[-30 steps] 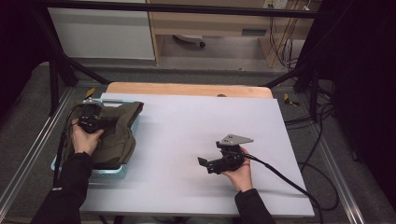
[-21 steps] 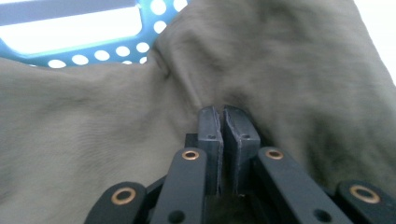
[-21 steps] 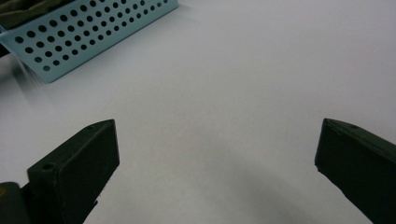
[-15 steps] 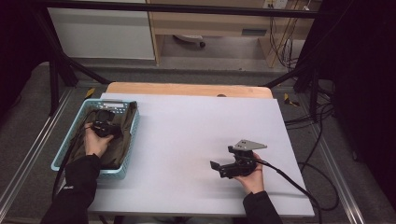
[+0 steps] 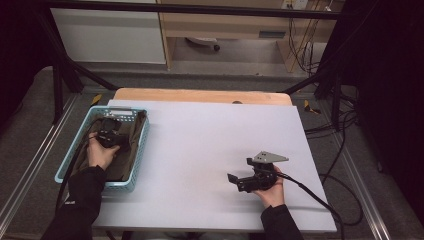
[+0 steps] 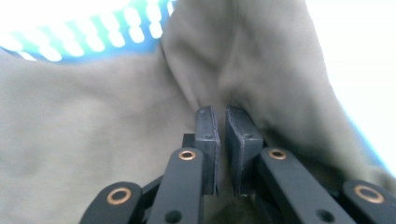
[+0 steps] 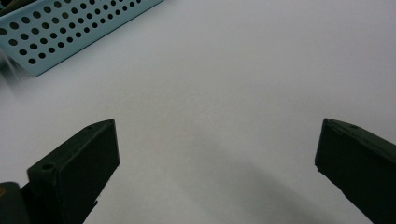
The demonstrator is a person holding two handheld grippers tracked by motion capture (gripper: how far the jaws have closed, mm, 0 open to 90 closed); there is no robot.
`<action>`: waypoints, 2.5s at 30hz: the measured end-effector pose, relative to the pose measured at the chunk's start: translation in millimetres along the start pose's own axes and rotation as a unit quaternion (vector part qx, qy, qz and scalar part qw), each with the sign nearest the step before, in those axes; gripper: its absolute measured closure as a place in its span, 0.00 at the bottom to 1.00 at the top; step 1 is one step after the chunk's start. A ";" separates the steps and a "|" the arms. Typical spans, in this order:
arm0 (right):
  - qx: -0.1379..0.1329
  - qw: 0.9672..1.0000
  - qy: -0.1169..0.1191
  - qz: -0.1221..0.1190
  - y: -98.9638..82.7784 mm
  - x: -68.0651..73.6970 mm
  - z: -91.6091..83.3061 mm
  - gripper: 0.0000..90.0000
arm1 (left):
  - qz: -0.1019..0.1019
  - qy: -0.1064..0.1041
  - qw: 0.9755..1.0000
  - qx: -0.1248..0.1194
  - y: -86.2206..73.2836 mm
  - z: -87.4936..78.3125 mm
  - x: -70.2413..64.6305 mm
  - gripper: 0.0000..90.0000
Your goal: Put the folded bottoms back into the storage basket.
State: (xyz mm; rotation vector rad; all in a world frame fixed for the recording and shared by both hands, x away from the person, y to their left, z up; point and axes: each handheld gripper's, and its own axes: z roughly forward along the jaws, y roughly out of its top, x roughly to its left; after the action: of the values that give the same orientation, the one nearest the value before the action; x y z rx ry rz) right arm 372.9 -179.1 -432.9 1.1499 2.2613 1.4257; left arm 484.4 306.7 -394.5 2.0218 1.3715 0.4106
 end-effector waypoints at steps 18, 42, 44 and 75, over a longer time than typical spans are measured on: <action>0.005 1.000 0.001 0.000 -1.4 -0.2 2.7 0.00 | -0.013 -0.041 0.998 -0.036 10.9 10.3 -10.9 0.99; 0.004 1.000 0.001 -0.003 -1.9 0.2 2.7 0.00 | 0.018 0.009 0.998 0.066 0.8 44.8 -15.2 0.99; 0.004 1.000 0.001 -0.003 -1.9 0.3 2.4 0.00 | 0.020 0.013 0.998 0.056 2.0 40.8 -15.9 0.99; 0.002 1.000 0.001 -0.007 -1.8 0.1 2.0 0.00 | 0.011 0.019 0.999 -0.023 17.6 39.7 -15.1 0.99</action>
State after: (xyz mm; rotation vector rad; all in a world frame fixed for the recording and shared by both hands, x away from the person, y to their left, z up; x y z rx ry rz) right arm 373.1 -178.1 -435.3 1.1315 2.2700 1.4188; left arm 513.8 275.3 -410.6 2.0039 1.3517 0.4890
